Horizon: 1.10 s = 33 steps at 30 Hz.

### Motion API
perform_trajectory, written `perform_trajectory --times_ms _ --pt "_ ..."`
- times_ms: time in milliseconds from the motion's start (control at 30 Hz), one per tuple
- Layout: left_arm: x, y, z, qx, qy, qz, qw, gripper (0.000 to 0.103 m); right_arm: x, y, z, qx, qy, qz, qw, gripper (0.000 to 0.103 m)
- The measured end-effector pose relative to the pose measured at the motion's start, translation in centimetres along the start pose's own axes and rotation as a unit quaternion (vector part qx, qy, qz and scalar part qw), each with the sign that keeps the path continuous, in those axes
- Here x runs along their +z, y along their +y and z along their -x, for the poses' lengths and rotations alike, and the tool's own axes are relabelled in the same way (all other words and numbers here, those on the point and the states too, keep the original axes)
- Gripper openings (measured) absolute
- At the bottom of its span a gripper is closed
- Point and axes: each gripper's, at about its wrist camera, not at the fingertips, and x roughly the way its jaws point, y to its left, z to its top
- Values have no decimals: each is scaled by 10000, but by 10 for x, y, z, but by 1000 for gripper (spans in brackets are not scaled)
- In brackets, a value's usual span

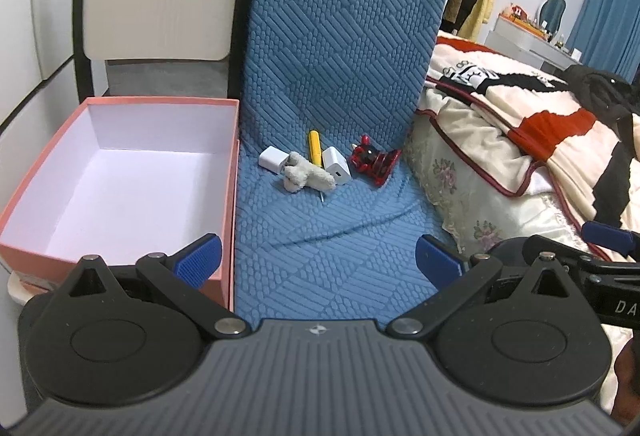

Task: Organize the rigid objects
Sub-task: 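Lower the left tool onto the white plush while the right tool approaches the red figurine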

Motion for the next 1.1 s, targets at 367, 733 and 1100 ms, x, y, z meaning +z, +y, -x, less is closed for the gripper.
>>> perform_trajectory --times_ms 367,733,1100 --pt "17 -7 -91 -81 153 -45 9998 103 6 -22 -62 -44 41 -375 9993 103" --pt "37 -8 -173 -151 230 -143 9995 103 18 -31 -132 -215 86 -620 9978 103" --pt "48 -4 -231 -237 308 22 9992 103 37 -37 -182 -67 -26 -814 9967 103"
